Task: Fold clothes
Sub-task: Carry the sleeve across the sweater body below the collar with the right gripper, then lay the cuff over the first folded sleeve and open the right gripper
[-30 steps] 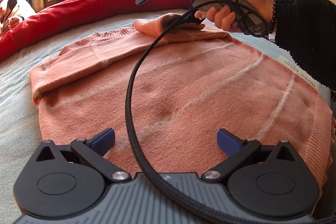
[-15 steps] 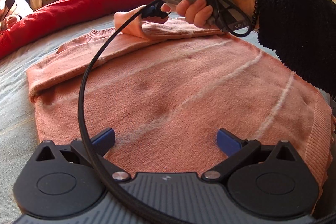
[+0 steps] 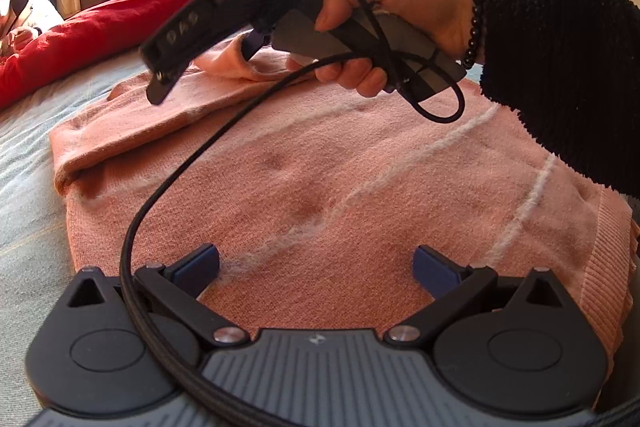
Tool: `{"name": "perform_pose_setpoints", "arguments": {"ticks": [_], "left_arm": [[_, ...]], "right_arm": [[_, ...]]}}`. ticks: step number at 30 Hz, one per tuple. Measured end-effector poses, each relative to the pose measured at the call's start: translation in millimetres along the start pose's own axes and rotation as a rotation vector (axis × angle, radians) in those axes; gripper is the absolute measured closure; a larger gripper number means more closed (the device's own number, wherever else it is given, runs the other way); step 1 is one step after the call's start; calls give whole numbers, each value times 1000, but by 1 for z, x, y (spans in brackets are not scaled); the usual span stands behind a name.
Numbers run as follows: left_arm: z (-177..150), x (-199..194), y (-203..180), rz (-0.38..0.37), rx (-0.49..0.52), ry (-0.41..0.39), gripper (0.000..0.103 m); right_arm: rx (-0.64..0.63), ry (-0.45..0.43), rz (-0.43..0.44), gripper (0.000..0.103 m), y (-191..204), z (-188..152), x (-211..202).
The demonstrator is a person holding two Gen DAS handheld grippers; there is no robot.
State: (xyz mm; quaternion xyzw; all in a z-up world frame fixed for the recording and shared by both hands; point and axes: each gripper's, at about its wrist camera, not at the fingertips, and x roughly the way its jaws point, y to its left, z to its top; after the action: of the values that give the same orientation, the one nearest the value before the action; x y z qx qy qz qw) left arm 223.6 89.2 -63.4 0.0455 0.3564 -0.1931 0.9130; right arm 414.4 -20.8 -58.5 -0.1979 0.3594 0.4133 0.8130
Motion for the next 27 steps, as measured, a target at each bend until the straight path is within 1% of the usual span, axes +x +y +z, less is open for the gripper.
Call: {"name": "perform_pose_setpoints", "arguments": {"ticks": [1,3,5,7,9,11,17,20,21,23,24,25,27], "left_arm": [[0,0,0,-1,-1,0,1],[0,0,0,-2,-2,0,1],[0,0,0,-3,-3,-1,1],[0,0,0,-4,-4,-1,1],[0,-1,1,-5,-5,-1,1],[-1,-1,1,-6,-6,-1,1],[1,1,-1,-3,-5,0,1],[1,1,-1,-2,-5,0,1],[1,2,-1,-2,-5,0,1],[1,2,0,-4,-6,1,1],[1,3,0,-5,-6,1,1],[1,3,0,-5,-7,1,1],[1,3,1,-7,-9,1,1]], "right_arm": [[-73,17,-48,0,10,-1,4],[-176,10,-114,0,26,-4,6],[-215,-3,-145,0,32,-3,4],[-208,-18,-136,0,31,-1,-1],[-158,-35,-87,0,22,1,-10],[-83,-65,-16,0,10,3,-20],[185,-168,208,0,-36,1,-48],[319,-208,301,0,-55,-1,-51],[348,-211,319,0,-59,-1,-49],[359,-208,312,0,-57,1,-43],[337,-190,283,0,-51,3,-39],[301,-163,242,0,-43,5,-35],[180,-87,121,0,-18,7,-20]]}}
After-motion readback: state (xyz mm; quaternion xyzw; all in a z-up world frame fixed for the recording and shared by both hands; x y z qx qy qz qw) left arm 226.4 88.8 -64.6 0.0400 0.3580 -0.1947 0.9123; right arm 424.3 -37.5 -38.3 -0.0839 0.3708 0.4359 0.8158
